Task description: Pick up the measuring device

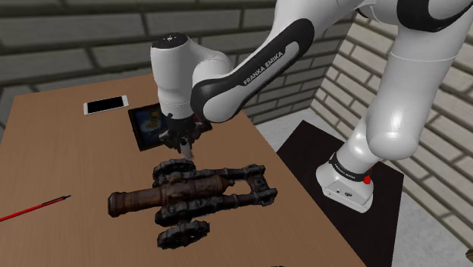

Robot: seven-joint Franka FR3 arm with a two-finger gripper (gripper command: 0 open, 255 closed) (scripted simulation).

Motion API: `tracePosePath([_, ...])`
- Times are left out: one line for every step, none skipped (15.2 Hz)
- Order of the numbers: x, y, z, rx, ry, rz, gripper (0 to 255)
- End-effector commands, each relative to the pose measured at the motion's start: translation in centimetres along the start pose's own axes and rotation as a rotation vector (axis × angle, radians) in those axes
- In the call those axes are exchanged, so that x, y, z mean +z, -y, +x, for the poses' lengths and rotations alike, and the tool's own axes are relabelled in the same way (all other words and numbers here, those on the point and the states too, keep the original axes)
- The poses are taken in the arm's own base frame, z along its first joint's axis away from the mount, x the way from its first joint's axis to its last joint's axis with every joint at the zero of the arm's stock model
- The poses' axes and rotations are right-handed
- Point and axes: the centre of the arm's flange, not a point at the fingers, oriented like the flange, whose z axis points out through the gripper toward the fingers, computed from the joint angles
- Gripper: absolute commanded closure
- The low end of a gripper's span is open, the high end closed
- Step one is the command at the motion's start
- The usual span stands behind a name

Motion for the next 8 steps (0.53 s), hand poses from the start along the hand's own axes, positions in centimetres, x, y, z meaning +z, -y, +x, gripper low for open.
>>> tracePosePath([-1.0,0.1,0.1,0.000,0.000,0.000,255])
tracePosePath([-1.5,0.1,0.1,0.000,0.000,0.000,255])
tracePosePath([-2.0,0.1,0.1,0.000,0.000,0.000,255])
tracePosePath([-2.6,0.1,0.1,0.000,0.000,0.000,255])
tracePosePath([-3.1,0.1,0.1,0.000,0.000,0.000,255])
tracePosePath([-3.6,0.1,0.1,0.000,0.000,0.000,255])
tracePosePath([-4.2,0.1,0.1,0.000,0.000,0.000,255])
tracePosePath([-4.2,0.1,0.1,0.000,0.000,0.000,255])
